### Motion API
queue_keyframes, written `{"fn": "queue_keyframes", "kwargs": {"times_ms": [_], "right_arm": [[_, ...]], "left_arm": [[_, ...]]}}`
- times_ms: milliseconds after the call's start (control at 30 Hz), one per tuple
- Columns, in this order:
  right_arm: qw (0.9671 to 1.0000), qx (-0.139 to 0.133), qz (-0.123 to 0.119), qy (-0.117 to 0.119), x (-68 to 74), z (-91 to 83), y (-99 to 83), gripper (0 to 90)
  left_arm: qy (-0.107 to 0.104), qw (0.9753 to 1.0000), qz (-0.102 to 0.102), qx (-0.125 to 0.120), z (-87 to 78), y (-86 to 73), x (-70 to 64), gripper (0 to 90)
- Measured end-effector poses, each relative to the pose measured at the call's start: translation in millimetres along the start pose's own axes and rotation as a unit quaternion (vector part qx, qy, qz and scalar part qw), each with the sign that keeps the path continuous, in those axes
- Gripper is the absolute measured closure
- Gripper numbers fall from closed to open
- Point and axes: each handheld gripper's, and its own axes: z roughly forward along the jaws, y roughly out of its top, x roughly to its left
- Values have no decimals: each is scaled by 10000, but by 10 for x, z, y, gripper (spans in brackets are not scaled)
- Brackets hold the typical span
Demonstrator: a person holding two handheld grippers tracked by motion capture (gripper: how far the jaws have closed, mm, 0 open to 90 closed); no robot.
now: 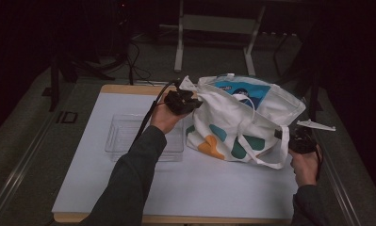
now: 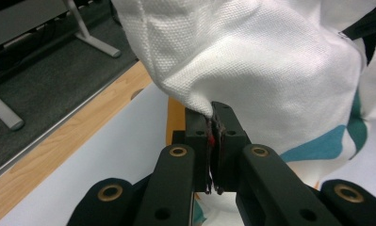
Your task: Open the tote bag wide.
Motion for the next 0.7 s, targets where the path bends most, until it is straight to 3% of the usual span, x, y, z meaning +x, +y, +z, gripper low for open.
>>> {"fn": "queue_keyframes", "kwargs": {"times_ms": [367,700], "right_arm": [[9996,-147,-219,63,52,-132,-27,890],[9985,-161,-523,94,128,-235,-13,890]], "left_arm": [[-188,9998,6,-96,-129,-81,-64,861],[-208,9997,83,-126,-206,-108,-152,861]]}}
